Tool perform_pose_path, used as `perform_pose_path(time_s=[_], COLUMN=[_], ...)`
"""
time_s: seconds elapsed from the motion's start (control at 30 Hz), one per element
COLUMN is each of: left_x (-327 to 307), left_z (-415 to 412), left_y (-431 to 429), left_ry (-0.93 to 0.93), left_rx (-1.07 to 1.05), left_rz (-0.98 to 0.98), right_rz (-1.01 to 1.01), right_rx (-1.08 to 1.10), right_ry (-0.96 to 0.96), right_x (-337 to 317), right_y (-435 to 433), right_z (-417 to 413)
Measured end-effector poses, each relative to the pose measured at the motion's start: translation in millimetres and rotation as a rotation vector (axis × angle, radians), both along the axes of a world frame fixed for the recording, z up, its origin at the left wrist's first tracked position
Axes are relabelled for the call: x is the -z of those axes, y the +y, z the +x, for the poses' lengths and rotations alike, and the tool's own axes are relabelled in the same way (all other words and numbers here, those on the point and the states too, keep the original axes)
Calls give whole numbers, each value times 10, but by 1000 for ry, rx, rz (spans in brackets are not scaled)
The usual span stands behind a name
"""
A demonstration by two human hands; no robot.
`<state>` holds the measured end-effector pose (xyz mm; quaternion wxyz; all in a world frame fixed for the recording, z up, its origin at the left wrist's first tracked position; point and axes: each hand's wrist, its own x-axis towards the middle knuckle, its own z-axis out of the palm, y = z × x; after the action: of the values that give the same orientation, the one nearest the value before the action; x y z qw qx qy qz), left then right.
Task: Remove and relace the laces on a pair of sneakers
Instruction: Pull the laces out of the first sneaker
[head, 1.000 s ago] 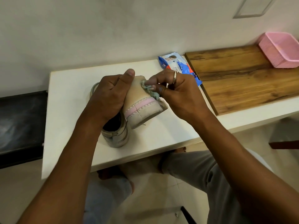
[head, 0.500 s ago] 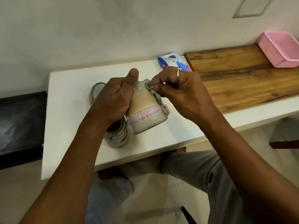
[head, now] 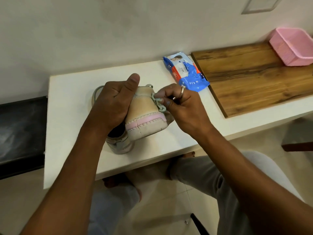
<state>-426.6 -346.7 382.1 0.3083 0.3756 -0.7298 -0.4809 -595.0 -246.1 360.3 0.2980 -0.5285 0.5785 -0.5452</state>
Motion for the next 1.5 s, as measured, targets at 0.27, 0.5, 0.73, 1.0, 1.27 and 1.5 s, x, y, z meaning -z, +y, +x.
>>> perform_pose_path(time_s=[0.27, 0.5, 0.73, 1.0, 1.27, 1.5], left_x=[54, 83, 40, -39, 409, 498], left_z=[44, 38, -9, -256, -358, -559], left_y=[-58, -67, -49, 170, 160, 463], left_ry=[8, 32, 161, -115, -638, -885], left_rx=[-45, -50, 186, 292, 350, 277], left_rz=[-8, -9, -49, -325, -516, -610], right_rz=[47, 82, 347, 279, 443, 580], right_rx=[34, 72, 170, 236, 157, 155], right_ry=[-50, -46, 262, 186, 183, 144], right_x=[113, 140, 249, 166, 336, 439], right_y=[9, 7, -35, -52, -76, -91], right_z=[16, -23, -257, -504, -513, -528])
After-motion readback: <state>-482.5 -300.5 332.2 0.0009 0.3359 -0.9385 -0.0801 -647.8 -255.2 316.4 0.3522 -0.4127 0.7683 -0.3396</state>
